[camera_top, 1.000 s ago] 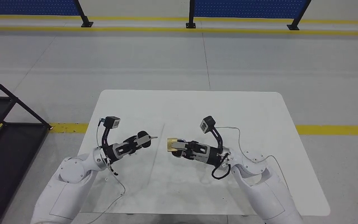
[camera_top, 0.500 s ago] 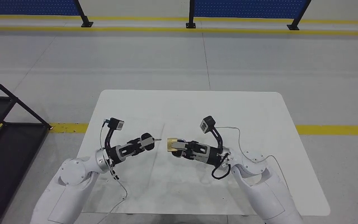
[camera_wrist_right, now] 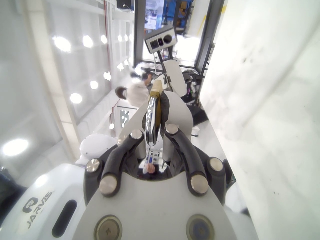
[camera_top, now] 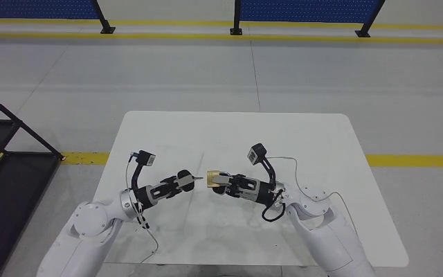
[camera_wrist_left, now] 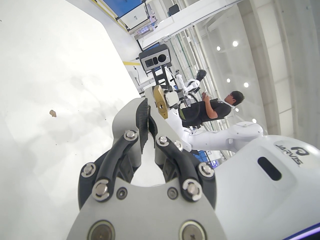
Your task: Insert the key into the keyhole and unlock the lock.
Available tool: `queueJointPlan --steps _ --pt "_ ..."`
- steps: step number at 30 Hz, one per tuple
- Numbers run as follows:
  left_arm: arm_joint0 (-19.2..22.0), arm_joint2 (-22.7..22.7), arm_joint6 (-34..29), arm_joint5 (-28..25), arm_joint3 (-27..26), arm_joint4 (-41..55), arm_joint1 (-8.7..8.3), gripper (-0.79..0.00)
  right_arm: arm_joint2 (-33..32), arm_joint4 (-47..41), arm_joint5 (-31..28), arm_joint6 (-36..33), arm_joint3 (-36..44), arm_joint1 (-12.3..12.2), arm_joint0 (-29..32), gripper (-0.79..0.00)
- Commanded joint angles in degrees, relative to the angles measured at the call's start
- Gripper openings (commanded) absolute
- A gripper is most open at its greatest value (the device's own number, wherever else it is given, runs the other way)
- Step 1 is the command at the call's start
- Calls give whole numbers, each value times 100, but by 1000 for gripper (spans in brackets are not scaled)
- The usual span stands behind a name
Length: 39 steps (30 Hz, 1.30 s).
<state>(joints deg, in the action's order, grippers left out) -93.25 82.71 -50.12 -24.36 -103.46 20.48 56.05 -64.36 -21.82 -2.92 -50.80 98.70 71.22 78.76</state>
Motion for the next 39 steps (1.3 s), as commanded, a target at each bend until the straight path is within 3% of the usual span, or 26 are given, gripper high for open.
queueJointPlan --steps 1,15,39 --pt "-40 -1 -27 -4 -39 47 -1 -785 0 0 0 0 0 0 0 -785" --pt "-200 56 57 134 -287 75 -6 -785 0 0 0 0 0 0 0 -785" --pt "43 -162 118 241 -192 -17 28 -785 0 0 0 0 0 0 0 -785"
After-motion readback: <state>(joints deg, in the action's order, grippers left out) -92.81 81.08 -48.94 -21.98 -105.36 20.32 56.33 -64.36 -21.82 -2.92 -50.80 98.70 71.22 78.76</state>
